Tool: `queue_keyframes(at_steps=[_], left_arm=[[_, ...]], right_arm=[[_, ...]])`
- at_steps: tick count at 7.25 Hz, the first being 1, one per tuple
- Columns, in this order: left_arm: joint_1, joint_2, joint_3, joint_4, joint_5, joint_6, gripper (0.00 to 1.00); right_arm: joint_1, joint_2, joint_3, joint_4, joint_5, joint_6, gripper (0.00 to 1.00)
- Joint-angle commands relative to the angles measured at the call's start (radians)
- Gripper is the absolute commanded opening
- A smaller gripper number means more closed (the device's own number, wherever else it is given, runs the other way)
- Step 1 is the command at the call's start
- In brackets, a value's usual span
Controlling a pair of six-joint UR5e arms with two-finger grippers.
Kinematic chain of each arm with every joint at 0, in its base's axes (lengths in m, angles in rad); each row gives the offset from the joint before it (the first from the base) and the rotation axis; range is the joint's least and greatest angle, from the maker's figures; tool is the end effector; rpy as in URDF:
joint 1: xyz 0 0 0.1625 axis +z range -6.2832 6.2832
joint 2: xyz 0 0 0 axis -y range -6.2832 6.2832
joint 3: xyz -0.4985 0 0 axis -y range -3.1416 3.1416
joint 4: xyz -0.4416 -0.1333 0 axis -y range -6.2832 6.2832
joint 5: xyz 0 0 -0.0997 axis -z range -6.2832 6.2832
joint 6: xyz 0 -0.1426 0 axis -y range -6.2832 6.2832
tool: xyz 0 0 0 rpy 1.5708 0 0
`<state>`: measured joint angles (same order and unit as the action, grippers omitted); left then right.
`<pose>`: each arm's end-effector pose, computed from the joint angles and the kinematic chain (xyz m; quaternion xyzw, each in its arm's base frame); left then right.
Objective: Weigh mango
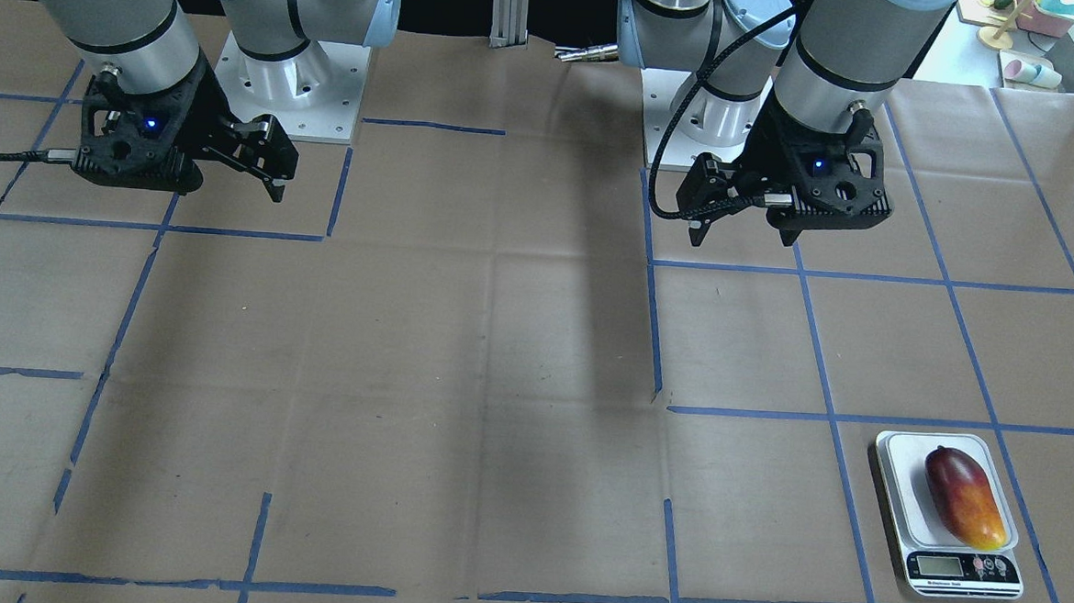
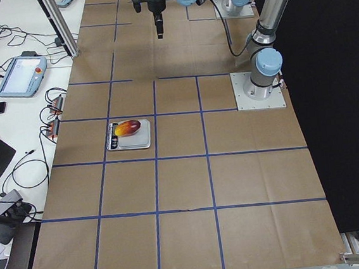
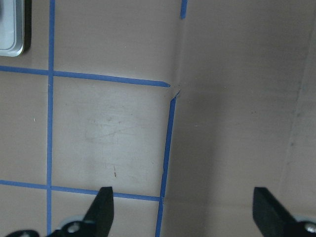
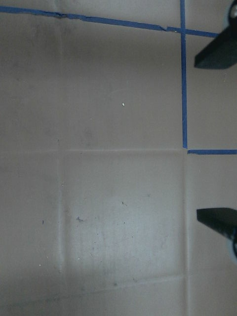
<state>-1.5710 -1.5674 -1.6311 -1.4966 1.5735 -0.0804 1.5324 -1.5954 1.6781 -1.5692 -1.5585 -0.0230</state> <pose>-0.1330 -0.5413 0.4950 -0.0401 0.9992 -0.0087 0.0010 0.1152 -0.5200 0.4739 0.0080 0.9991 0.0419 0.0074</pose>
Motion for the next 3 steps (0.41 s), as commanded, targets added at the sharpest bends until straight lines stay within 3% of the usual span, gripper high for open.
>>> queue_keyframes(at_steps=[1,3], left_arm=[[0.002,-0.002,0.0,0.001,-0.001,0.002,1.0],[0.002,-0.003,-0.001,0.001,-0.007,0.002,1.0]], right_arm=[[0.0,0.0,0.0,0.0,0.0,0.0,1.0],[0.0,0.0,0.0,0.0,0.0,0.0,1.0]])
